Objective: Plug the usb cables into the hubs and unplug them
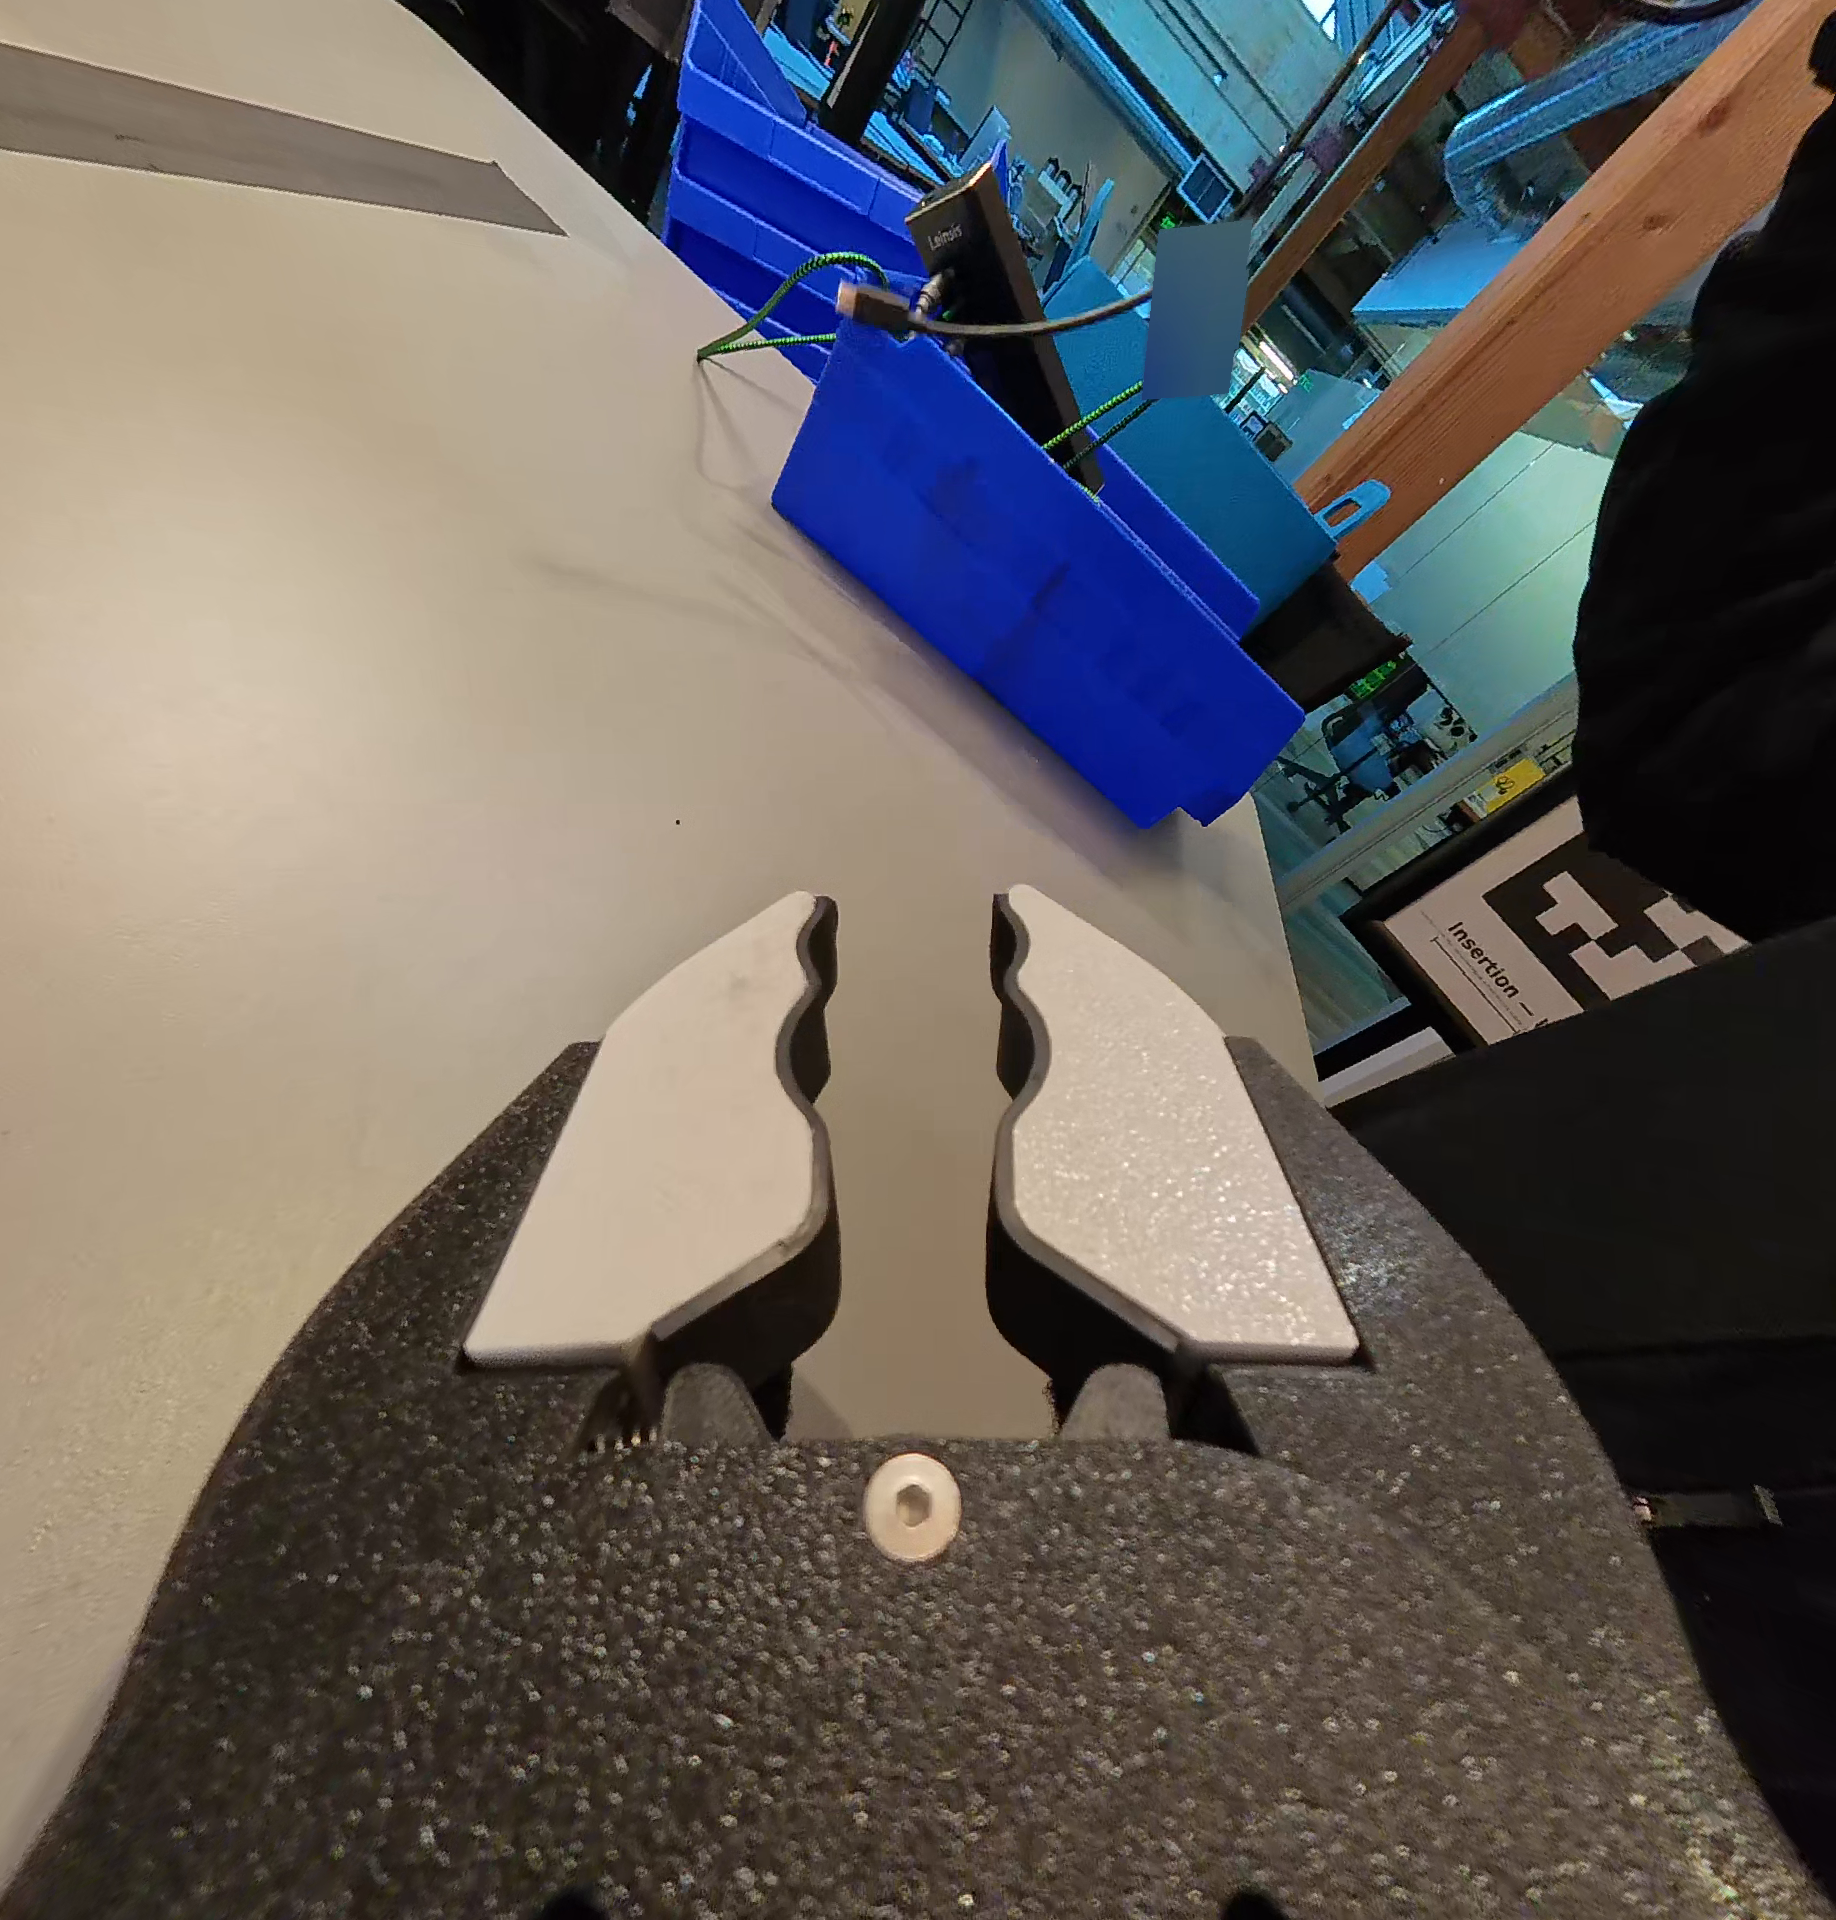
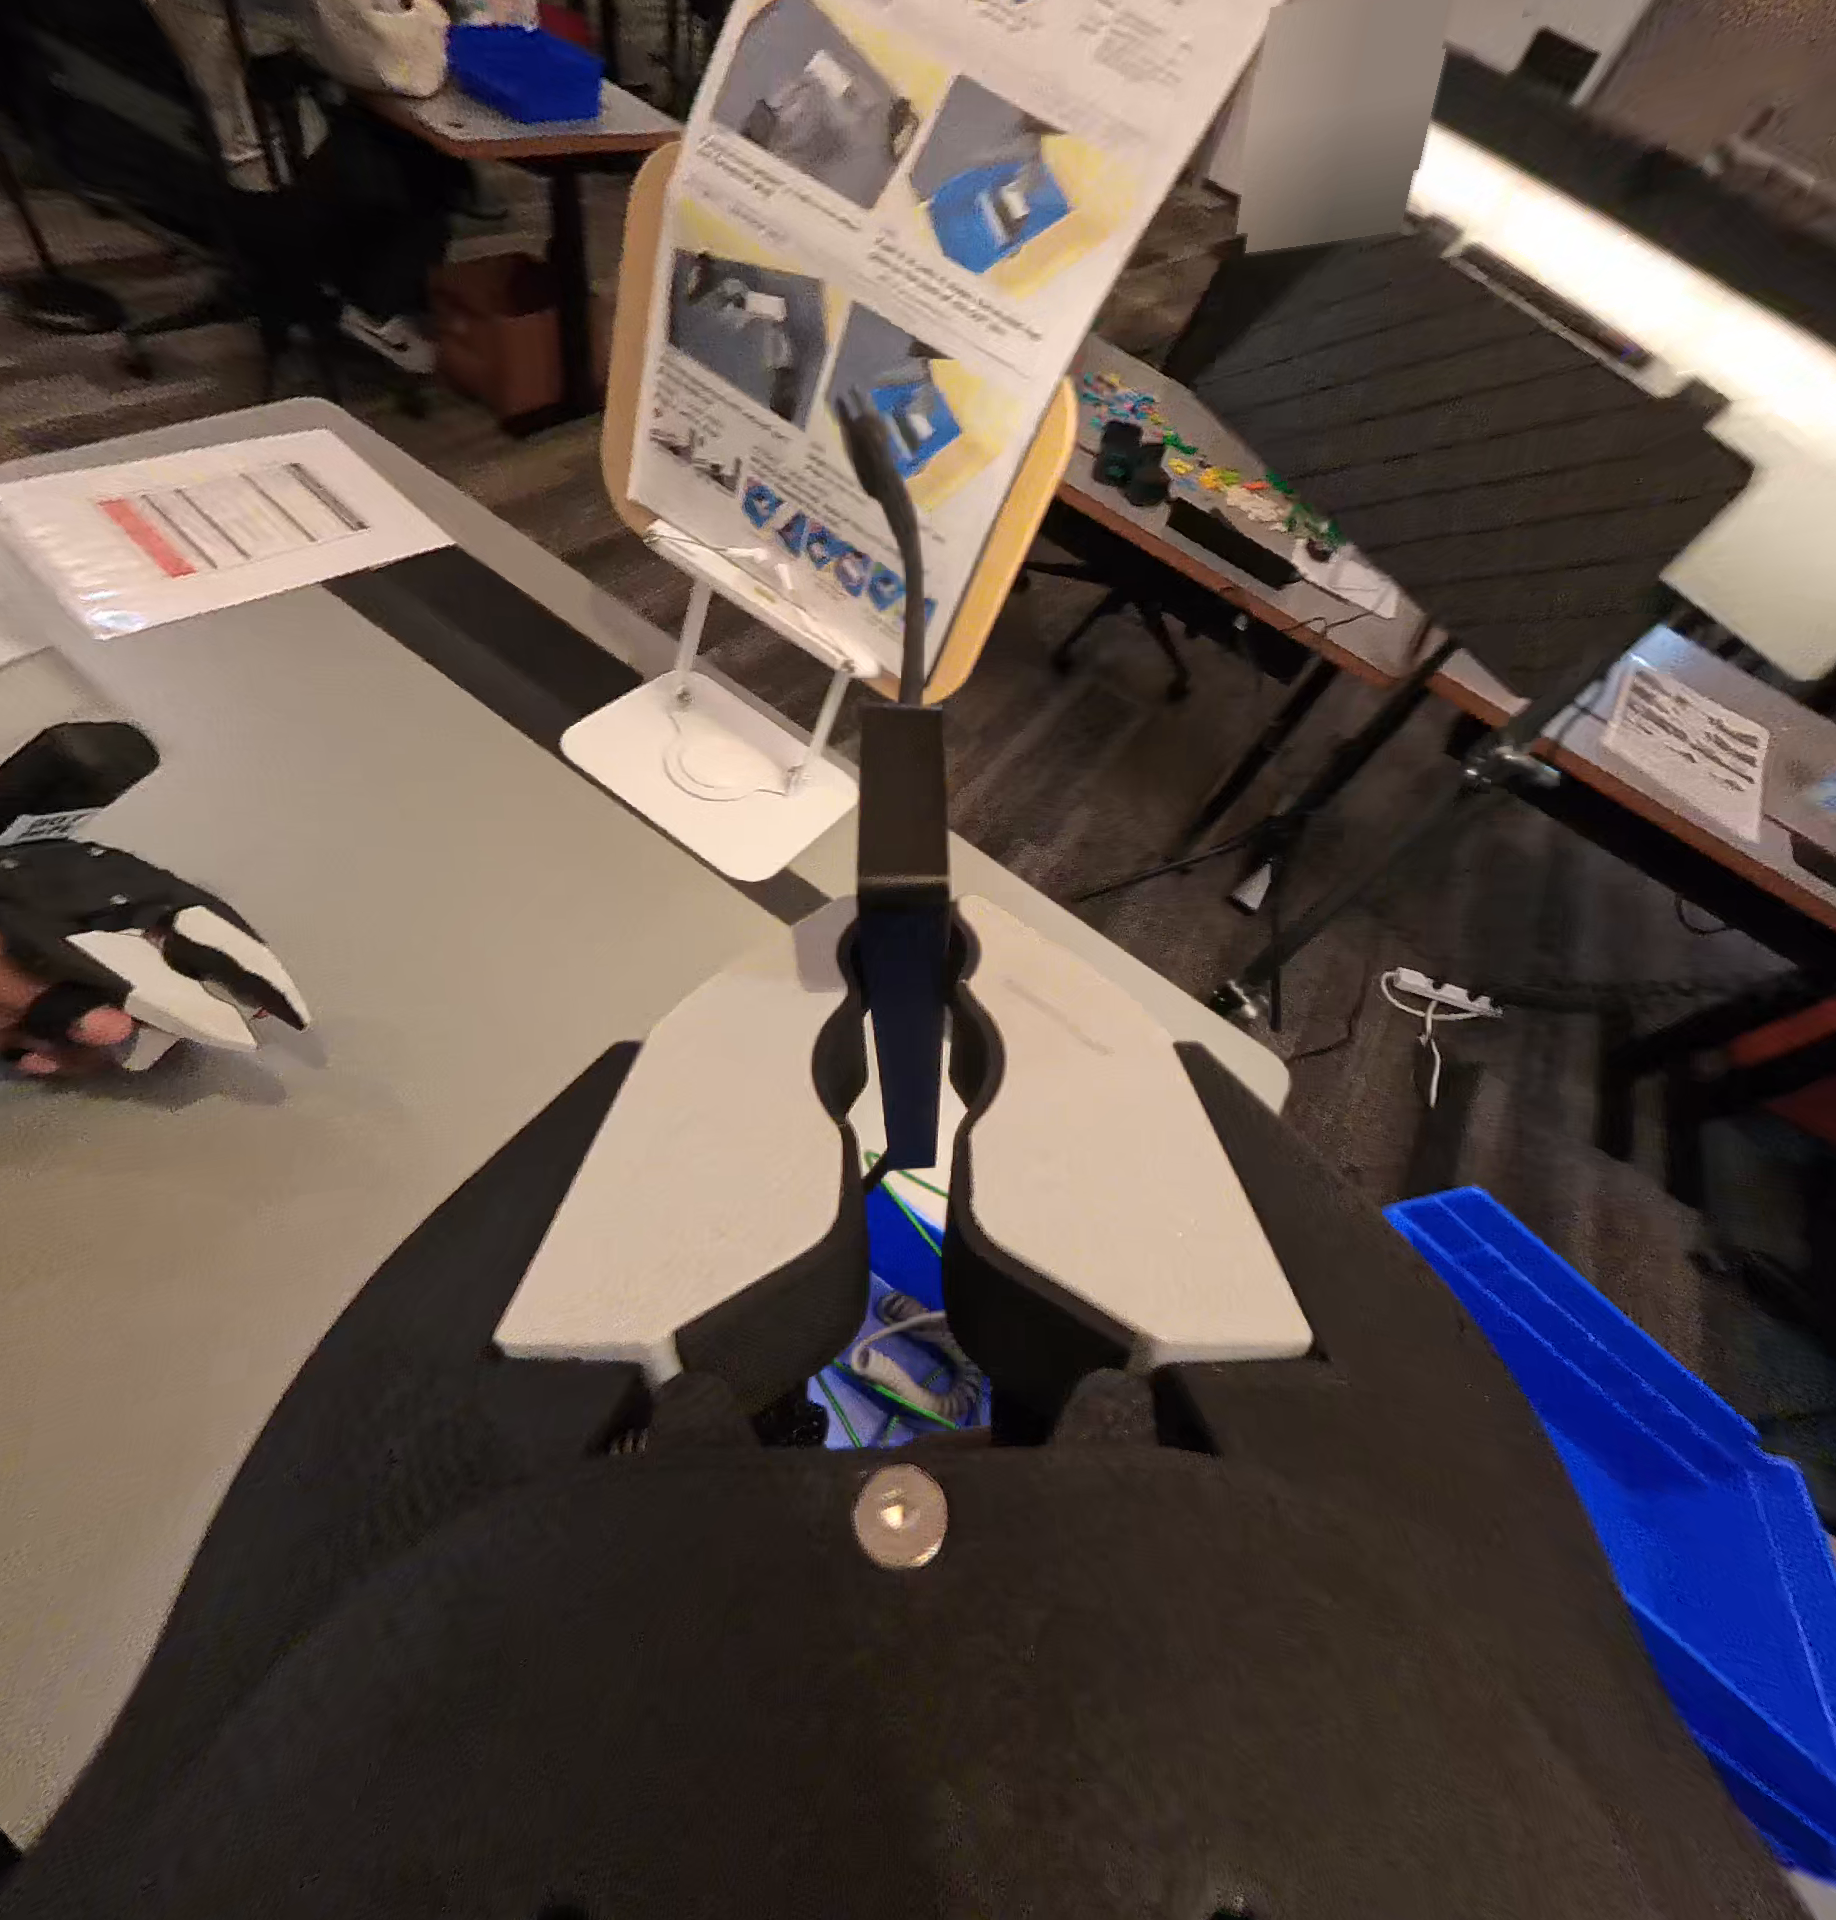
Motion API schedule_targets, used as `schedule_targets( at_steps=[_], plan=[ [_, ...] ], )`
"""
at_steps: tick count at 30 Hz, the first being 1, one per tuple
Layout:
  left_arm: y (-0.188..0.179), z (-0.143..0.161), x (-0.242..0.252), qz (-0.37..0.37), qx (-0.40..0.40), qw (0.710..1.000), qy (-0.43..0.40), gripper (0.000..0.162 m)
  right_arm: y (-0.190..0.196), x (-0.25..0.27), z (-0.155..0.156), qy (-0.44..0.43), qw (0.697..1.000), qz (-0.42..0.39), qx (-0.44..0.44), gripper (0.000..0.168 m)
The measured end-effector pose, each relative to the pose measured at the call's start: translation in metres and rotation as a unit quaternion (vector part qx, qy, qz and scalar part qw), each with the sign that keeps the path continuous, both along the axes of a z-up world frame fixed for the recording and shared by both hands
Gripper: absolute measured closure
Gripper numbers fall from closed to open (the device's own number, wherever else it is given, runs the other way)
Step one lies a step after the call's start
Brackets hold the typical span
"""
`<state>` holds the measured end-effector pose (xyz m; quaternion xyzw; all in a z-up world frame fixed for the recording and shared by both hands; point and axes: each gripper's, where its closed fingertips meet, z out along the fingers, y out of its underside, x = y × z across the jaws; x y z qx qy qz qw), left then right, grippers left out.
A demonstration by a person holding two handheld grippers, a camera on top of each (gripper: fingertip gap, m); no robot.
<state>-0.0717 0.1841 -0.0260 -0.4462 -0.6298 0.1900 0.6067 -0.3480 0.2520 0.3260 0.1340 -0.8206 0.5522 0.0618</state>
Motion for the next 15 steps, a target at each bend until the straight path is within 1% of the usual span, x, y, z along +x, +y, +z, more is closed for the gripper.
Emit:
schedule_targets(
  at_steps=[1,2,4,5,7,10,13,15],
  plan=[
    [0.000,0.001,0.000,0.000,0.000,1.000,0.001,0.134,0.003,-0.008,0.002,-0.002,1.000,-0.008,0.005,0.158],
    [0.000,0.001,0.000,0.000,-0.001,1.000,0.002,0.134,0.006,-0.019,-0.002,0.001,1.000,-0.020,0.015,0.158],
    [0.000,0.002,0.000,0.000,-0.002,1.000,0.003,0.135,0.008,-0.044,-0.024,0.021,0.997,-0.055,0.042,0.158],
    [0.001,0.001,0.000,-0.001,-0.002,1.000,0.003,0.135,0.007,-0.056,-0.040,0.026,0.996,-0.067,0.059,0.158],
    [0.002,0.000,-0.001,-0.003,-0.001,1.000,0.002,0.136,0.003,-0.078,-0.082,0.026,0.991,-0.088,0.099,0.158],
    [0.003,-0.002,-0.002,-0.005,-0.002,1.000,-0.001,0.136,-0.003,-0.101,-0.157,0.030,0.980,-0.101,0.169,0.157],
    [0.003,-0.005,-0.002,-0.006,-0.004,1.000,-0.007,0.136,-0.008,-0.096,-0.229,0.008,0.969,-0.064,0.239,0.158],
    [0.002,-0.007,-0.002,-0.005,-0.004,1.000,-0.010,0.136,-0.007,-0.089,-0.270,0.002,0.955,-0.050,0.291,0.157]
  ],
)
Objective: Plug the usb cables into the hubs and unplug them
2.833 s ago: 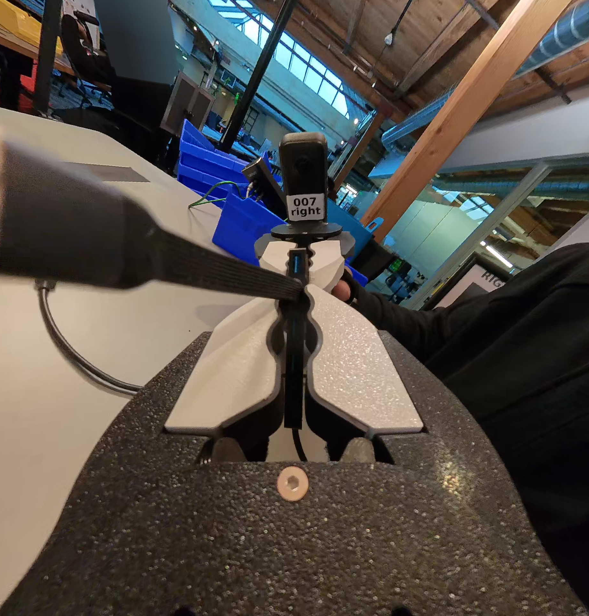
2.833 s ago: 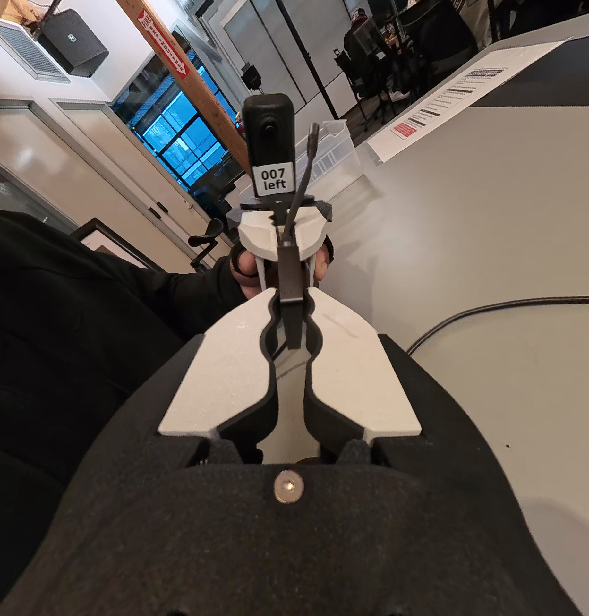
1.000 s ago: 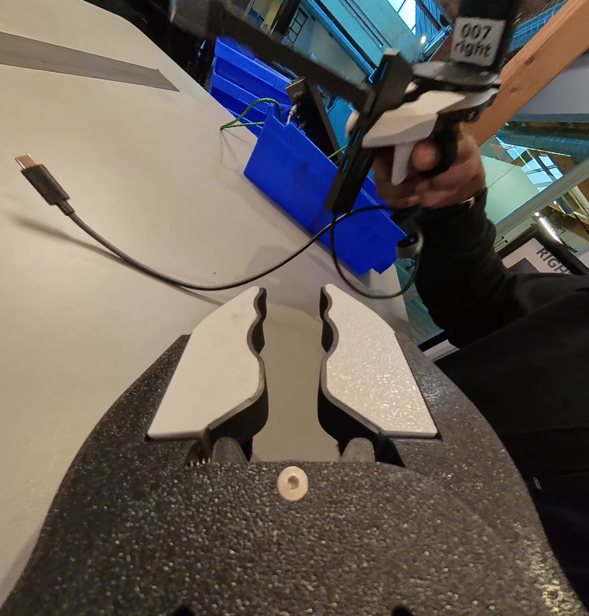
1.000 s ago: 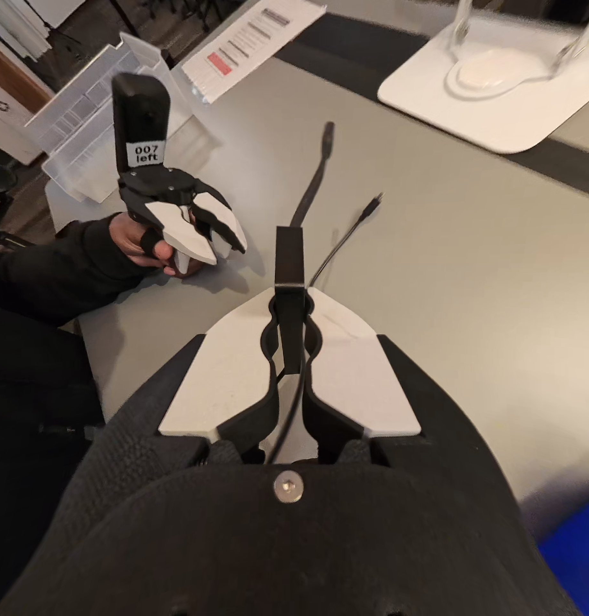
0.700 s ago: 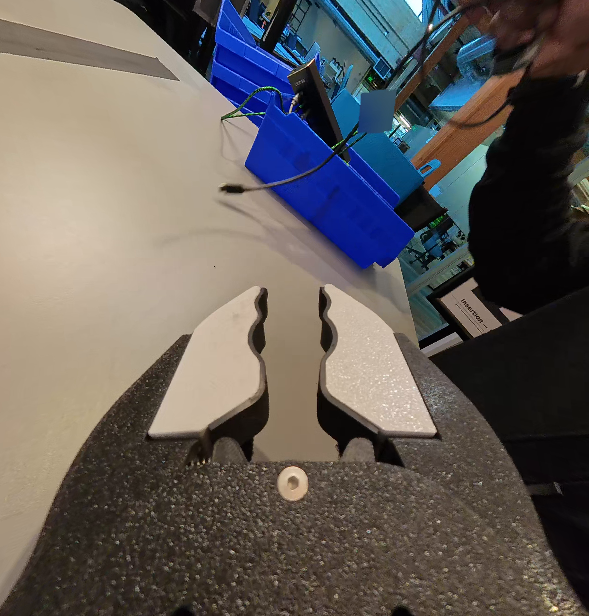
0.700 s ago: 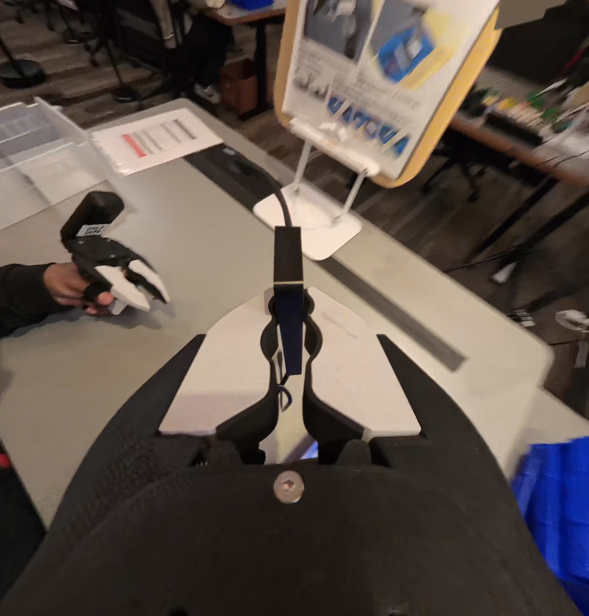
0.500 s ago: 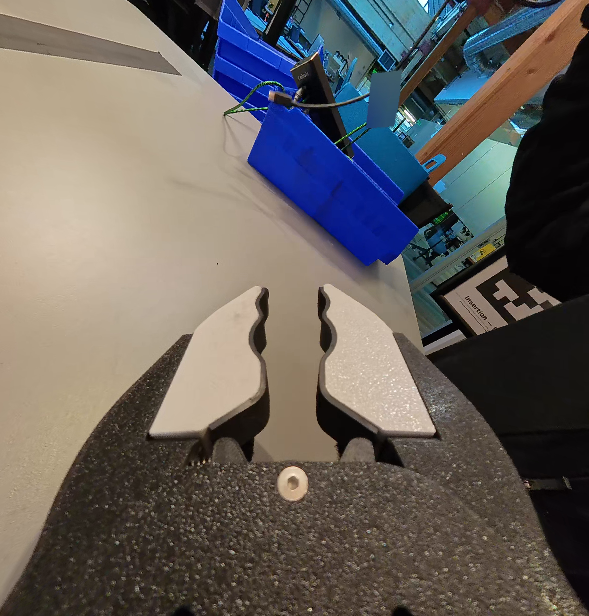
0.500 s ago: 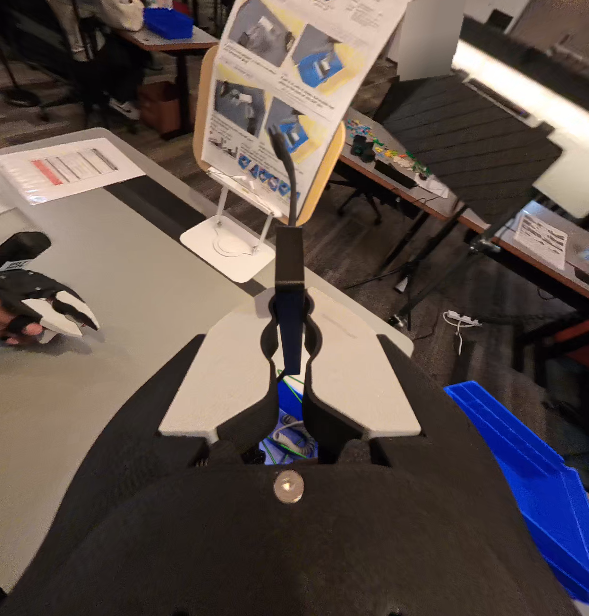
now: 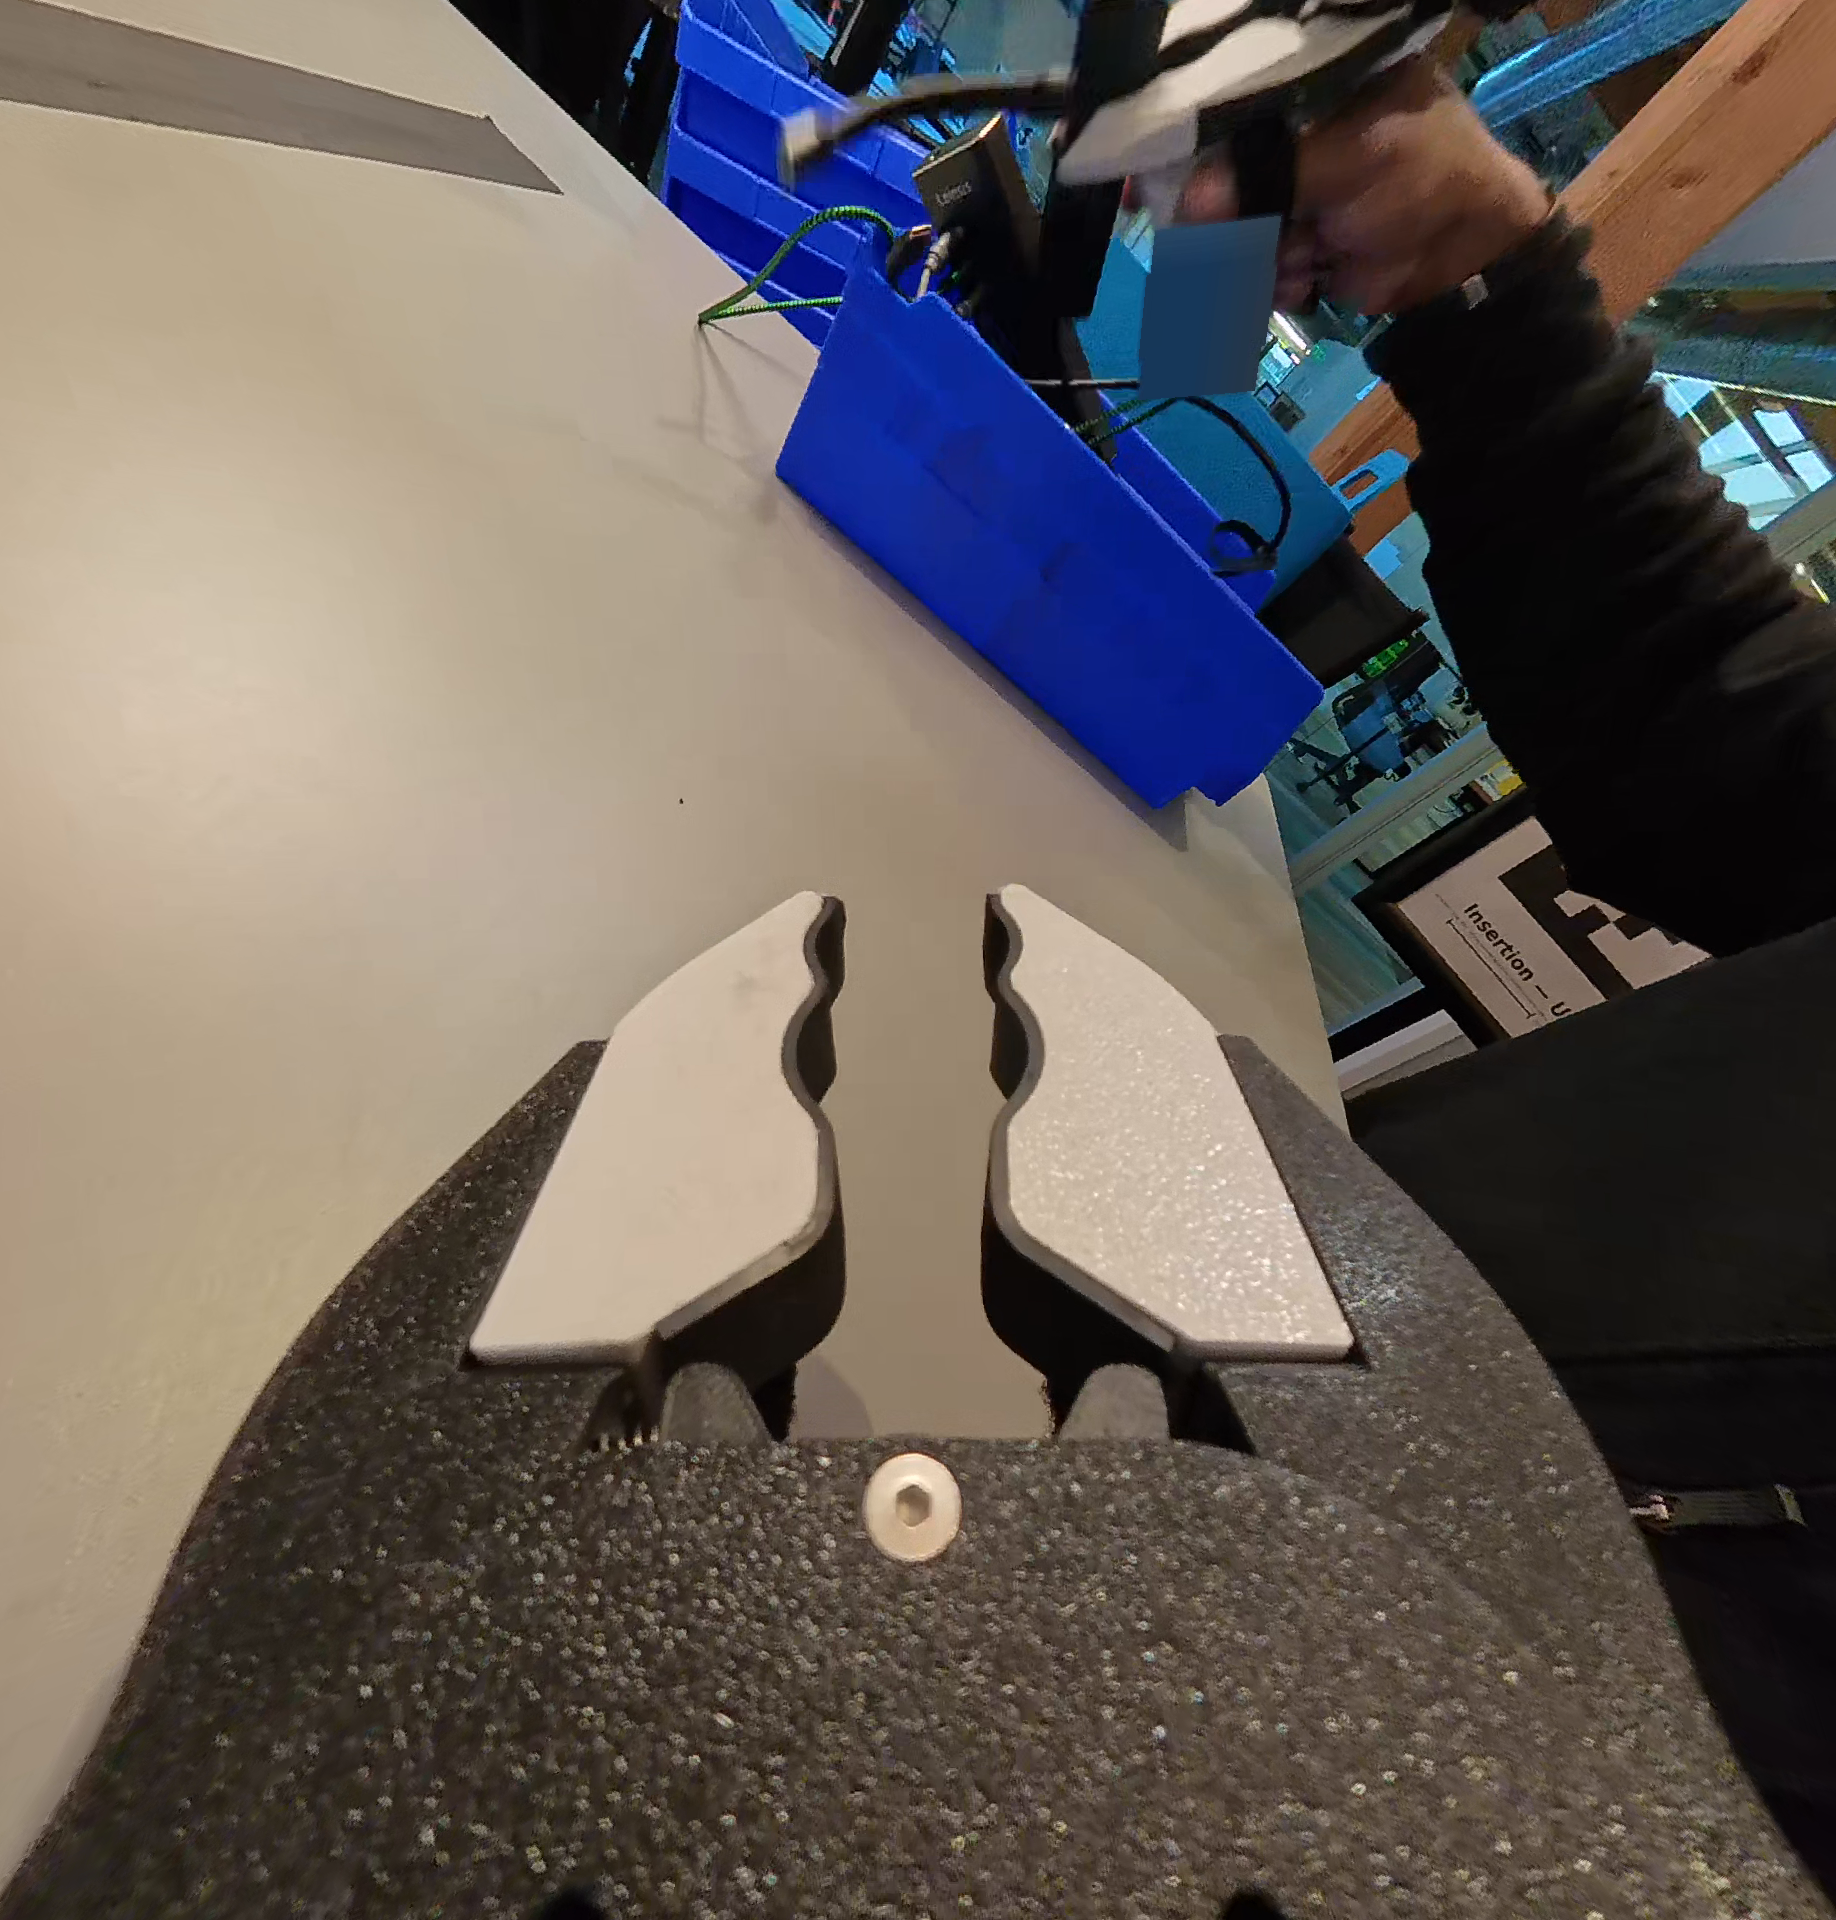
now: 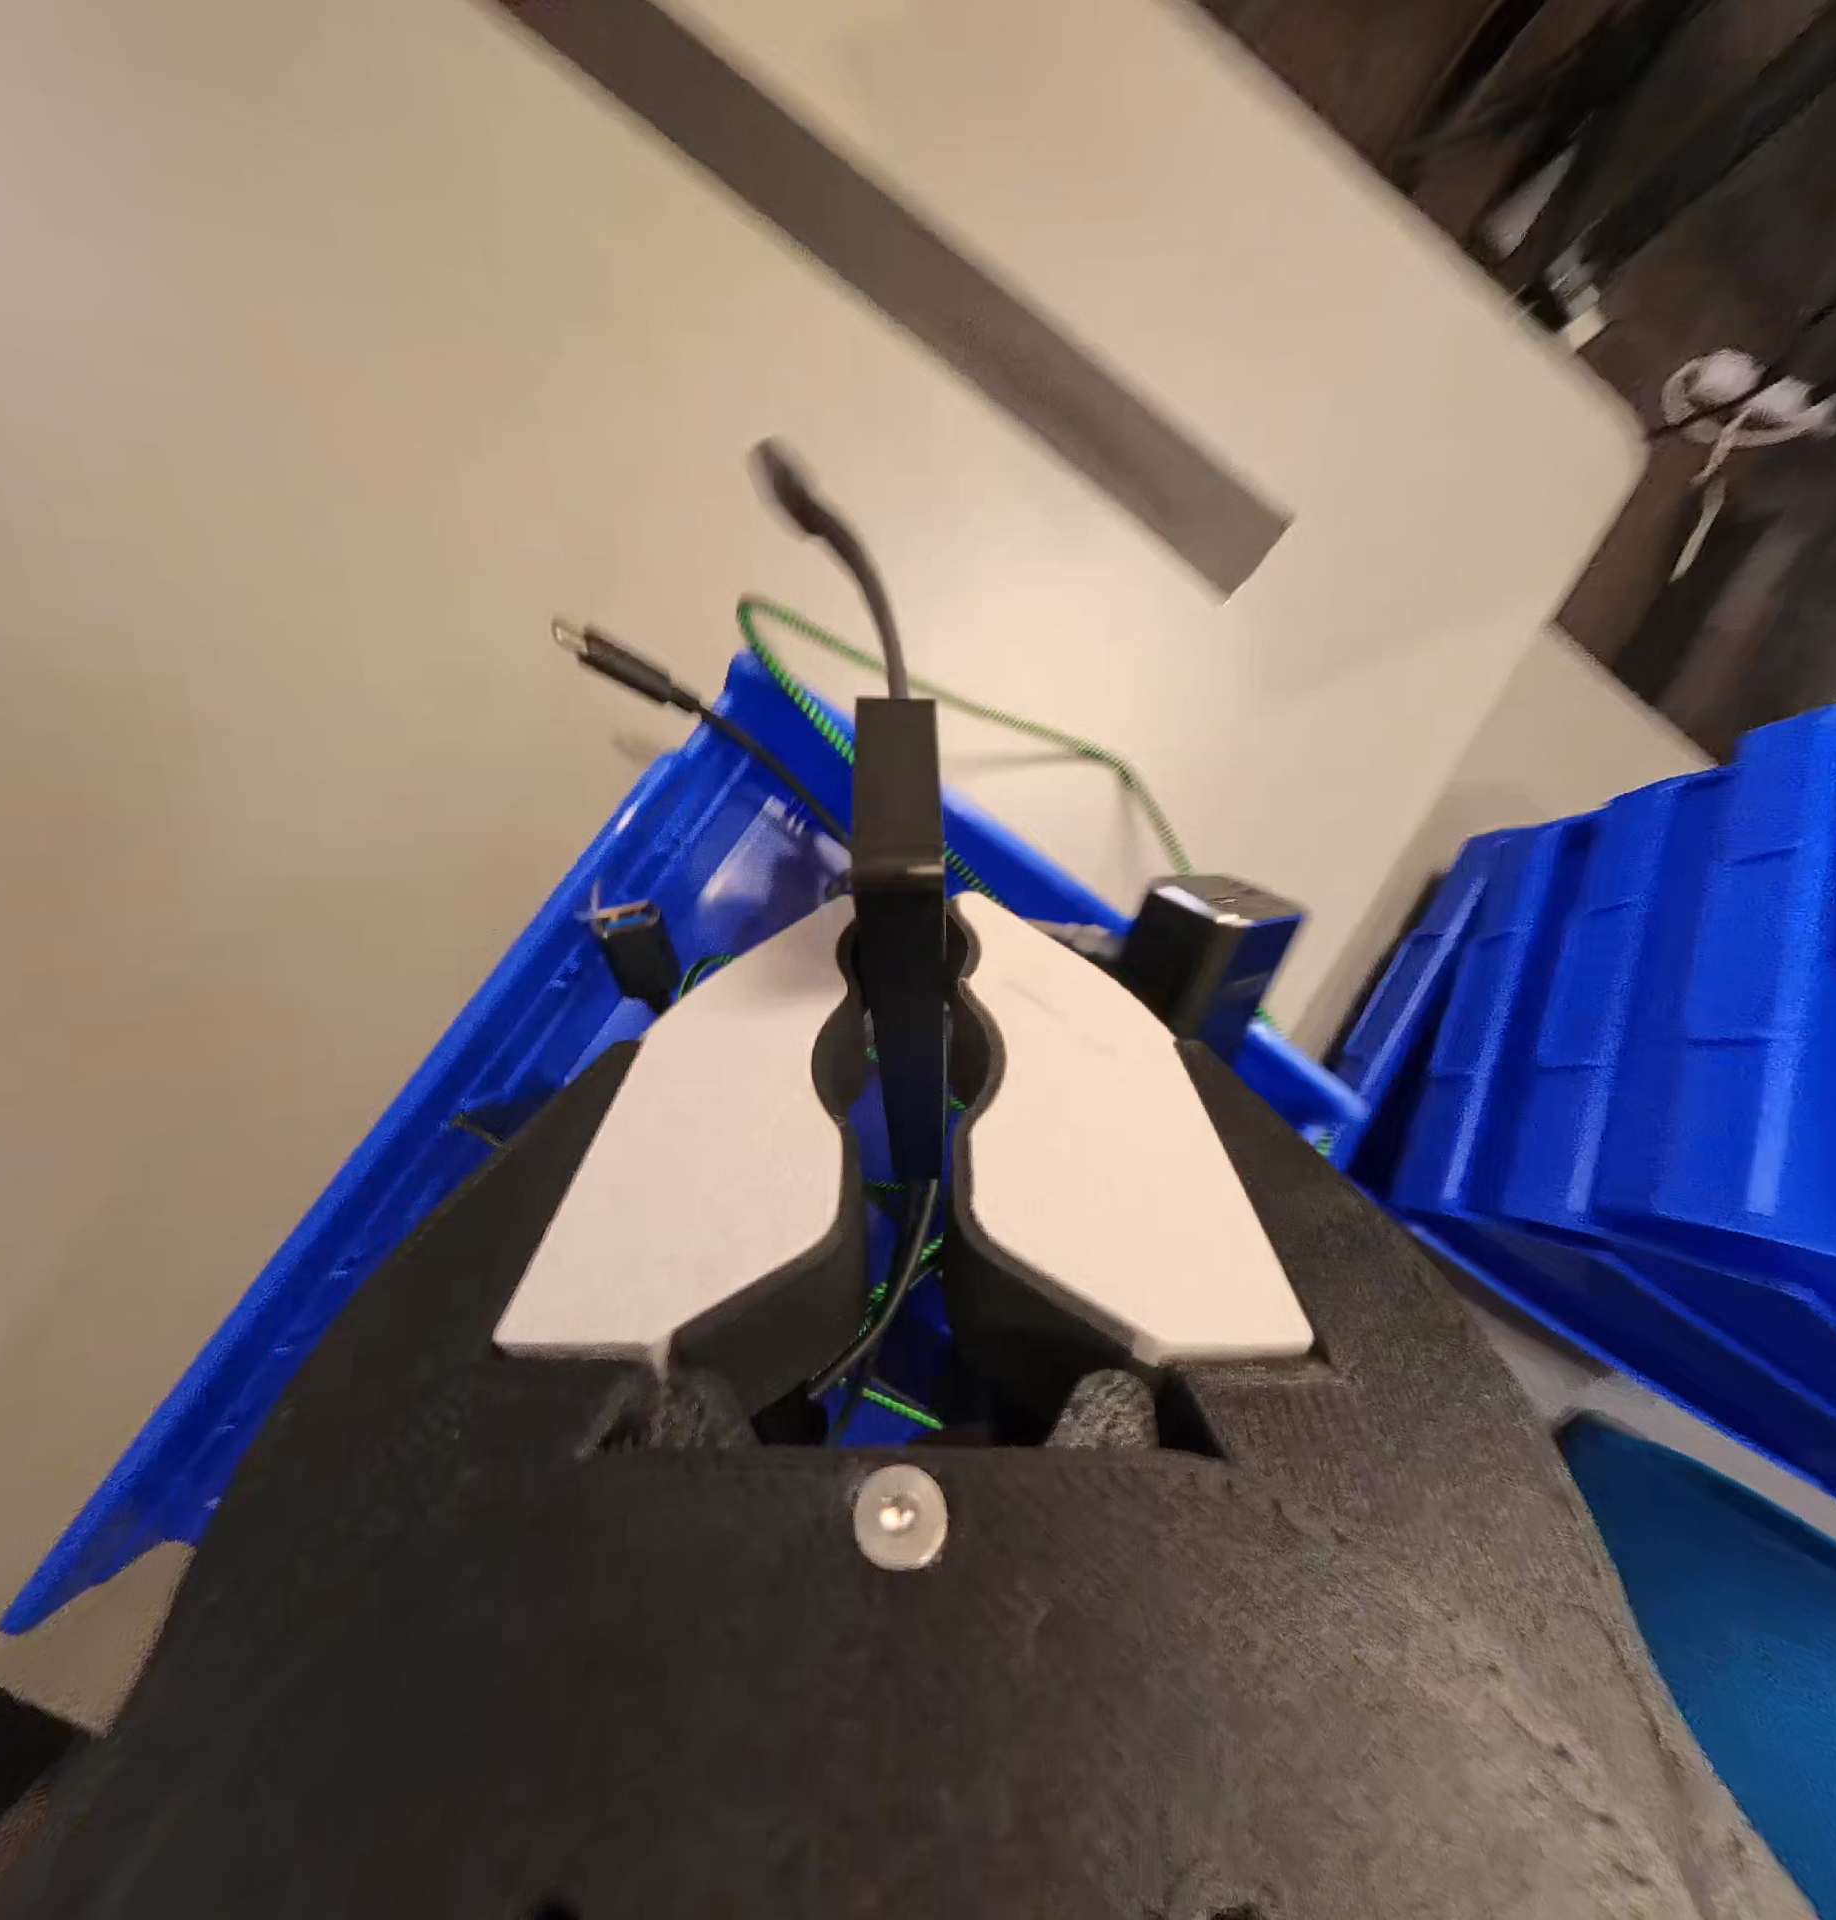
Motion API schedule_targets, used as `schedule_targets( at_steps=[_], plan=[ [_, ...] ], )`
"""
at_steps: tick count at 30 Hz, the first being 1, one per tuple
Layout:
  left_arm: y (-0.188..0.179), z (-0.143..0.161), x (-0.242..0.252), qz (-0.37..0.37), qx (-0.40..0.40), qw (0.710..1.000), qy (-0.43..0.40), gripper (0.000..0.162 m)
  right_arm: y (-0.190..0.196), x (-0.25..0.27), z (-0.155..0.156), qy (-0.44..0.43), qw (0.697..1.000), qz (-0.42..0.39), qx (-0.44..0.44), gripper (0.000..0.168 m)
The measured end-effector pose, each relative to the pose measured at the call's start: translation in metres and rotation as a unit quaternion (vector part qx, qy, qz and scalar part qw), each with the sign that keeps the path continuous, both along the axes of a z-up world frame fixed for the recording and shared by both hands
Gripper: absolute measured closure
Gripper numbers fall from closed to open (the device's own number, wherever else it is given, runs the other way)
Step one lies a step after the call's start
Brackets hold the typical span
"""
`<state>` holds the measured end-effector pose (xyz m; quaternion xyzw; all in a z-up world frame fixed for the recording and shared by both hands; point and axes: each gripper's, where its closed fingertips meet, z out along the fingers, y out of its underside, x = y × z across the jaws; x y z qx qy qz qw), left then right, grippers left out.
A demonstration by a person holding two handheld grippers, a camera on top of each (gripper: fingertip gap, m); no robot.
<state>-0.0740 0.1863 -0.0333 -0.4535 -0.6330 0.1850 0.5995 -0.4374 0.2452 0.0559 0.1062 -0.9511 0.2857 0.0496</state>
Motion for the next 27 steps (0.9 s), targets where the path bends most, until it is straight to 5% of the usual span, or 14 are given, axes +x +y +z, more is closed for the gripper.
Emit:
schedule_targets(
  at_steps=[4,11,16,27],
  plan=[
    [-0.002,-0.002,0.000,0.000,0.002,1.000,-0.002,0.137,0.009,0.004,-0.057,0.004,0.997,0.006,0.083,0.157],
    [0.001,-0.001,0.001,-0.006,0.002,1.000,-0.004,0.137,0.023,0.006,-0.098,-0.005,0.988,0.008,0.152,0.156],
    [0.001,0.005,0.003,-0.005,-0.007,1.000,0.002,0.137,0.026,0.000,-0.078,0.035,0.990,0.009,0.139,0.142],
    [0.004,0.016,0.010,-0.007,-0.025,1.000,0.012,0.137,0.021,-0.006,0.015,0.058,0.998,-0.019,0.005,0.124]
  ],
)
